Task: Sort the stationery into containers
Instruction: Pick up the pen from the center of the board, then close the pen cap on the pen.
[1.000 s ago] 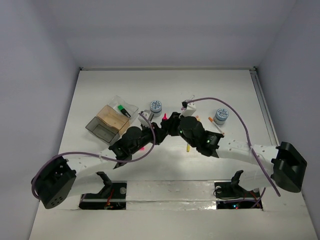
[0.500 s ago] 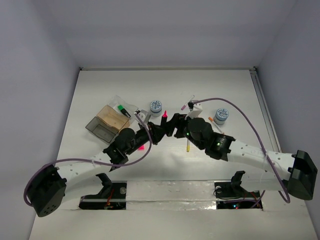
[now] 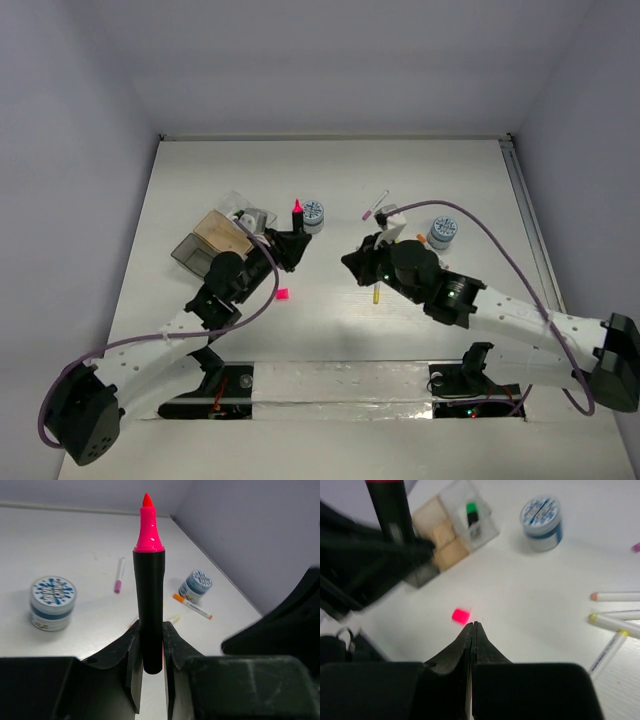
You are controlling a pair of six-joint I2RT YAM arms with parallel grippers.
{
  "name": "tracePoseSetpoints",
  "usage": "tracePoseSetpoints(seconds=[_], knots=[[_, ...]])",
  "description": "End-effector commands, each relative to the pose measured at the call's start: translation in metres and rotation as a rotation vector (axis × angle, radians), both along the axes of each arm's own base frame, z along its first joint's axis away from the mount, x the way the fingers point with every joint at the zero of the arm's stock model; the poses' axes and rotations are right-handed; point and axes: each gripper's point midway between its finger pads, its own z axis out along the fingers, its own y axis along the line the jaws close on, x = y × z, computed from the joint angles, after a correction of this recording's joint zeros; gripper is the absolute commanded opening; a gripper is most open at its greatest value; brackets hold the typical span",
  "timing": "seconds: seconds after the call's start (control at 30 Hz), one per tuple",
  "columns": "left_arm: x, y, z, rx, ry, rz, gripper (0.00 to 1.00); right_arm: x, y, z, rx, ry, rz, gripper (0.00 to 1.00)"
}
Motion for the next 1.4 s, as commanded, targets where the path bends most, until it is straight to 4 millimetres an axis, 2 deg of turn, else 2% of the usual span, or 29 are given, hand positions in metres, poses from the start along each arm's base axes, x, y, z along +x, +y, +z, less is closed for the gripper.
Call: tracePoseSetpoints(seconds=[0.0, 0.03, 0.1, 0.13, 0.17, 0.2, 0.23, 0.27, 0.3, 0.37, 0.4, 0.43, 0.47, 0.53, 0.6, 0.63, 0.7, 0.73, 0.8, 0.83, 0.93, 1.07, 1.13, 1.37], knots=[[0.007, 0.022, 0.024, -0.094, -0.014, 0.072, 0.00, -0.024, 0.039, -0.032, -0.060, 0.020, 0.263, 0.00], [0.006, 0.028, 0.031, -0.115, -0.023, 0.086, 0.00, -0.029, 0.052, -0.046, -0.073, 0.059, 0.324, 0.00], [0.013, 0.044, 0.029, -0.124, -0.009, 0.176, 0.00, -0.031, 0.065, -0.058, -0.058, 0.112, 0.356, 0.00], [0.011, 0.049, 0.034, -0.136, -0.021, 0.189, 0.00, -0.034, 0.075, -0.056, -0.040, 0.120, 0.394, 0.02], [0.011, 0.051, 0.034, -0.135, -0.023, 0.197, 0.00, -0.033, 0.082, -0.071, -0.064, 0.159, 0.404, 0.04], [0.012, 0.054, 0.032, -0.126, -0.022, 0.215, 0.00, -0.033, 0.088, -0.075, -0.058, 0.183, 0.411, 0.05], [0.012, 0.056, 0.033, -0.126, -0.026, 0.221, 0.00, -0.036, 0.098, -0.070, -0.039, 0.188, 0.453, 0.11], [0.014, 0.059, 0.030, -0.121, -0.022, 0.235, 0.00, -0.039, 0.105, -0.074, -0.046, 0.200, 0.478, 0.14], [0.014, 0.060, 0.028, -0.116, -0.019, 0.239, 0.00, -0.040, 0.111, -0.091, -0.082, 0.226, 0.488, 0.18], [0.014, 0.061, 0.026, -0.107, -0.021, 0.247, 0.00, -0.044, 0.124, -0.096, -0.106, 0.230, 0.517, 0.33], [0.015, 0.063, 0.024, -0.101, -0.018, 0.257, 0.00, -0.042, 0.127, -0.113, -0.151, 0.234, 0.530, 0.37], [0.014, 0.066, 0.026, -0.102, -0.028, 0.264, 0.00, -0.044, 0.130, -0.120, -0.177, 0.229, 0.538, 0.46], [0.014, 0.067, 0.026, -0.103, -0.031, 0.271, 0.00, -0.038, 0.135, -0.118, -0.188, 0.214, 0.535, 0.52], [0.013, 0.075, 0.028, -0.108, -0.036, 0.303, 0.00, -0.032, 0.134, -0.140, -0.292, 0.200, 0.549, 0.63], [0.014, 0.083, 0.028, -0.108, -0.032, 0.342, 0.00, -0.023, 0.138, -0.145, -0.361, 0.124, 0.583, 0.69], [0.013, 0.086, 0.029, -0.114, -0.034, 0.355, 0.00, -0.023, 0.134, -0.161, -0.428, 0.125, 0.612, 0.73], [0.015, 0.092, 0.026, -0.108, -0.016, 0.392, 0.00, -0.011, 0.134, -0.166, -0.526, 0.036, 0.645, 0.74], [0.015, 0.093, 0.027, -0.112, -0.017, 0.396, 0.00, -0.008, 0.124, -0.184, -0.610, 0.056, 0.640, 0.74], [0.015, 0.096, 0.026, -0.114, -0.011, 0.408, 0.00, -0.004, 0.125, -0.187, -0.662, -0.005, 0.691, 0.74], [0.015, 0.097, 0.027, -0.119, -0.013, 0.413, 0.00, -0.002, 0.128, -0.186, -0.655, -0.021, 0.714, 0.74], [0.016, 0.099, 0.025, -0.112, -0.005, 0.425, 0.00, -0.011, 0.139, -0.185, -0.635, -0.080, 0.835, 0.77], [0.019, 0.098, 0.021, -0.096, 0.016, 0.434, 0.00, -0.005, 0.146, -0.183, -0.661, -0.106, 0.855, 0.78], [0.018, 0.101, 0.023, -0.104, 0.013, 0.445, 0.00, -0.005, 0.143, -0.195, -0.705, -0.084, 0.881, 0.78], [0.016, 0.128, 0.031, -0.124, 0.008, 0.565, 0.00, 0.003, 0.151, -0.211, -0.739, -0.095, 0.893, 0.79]])
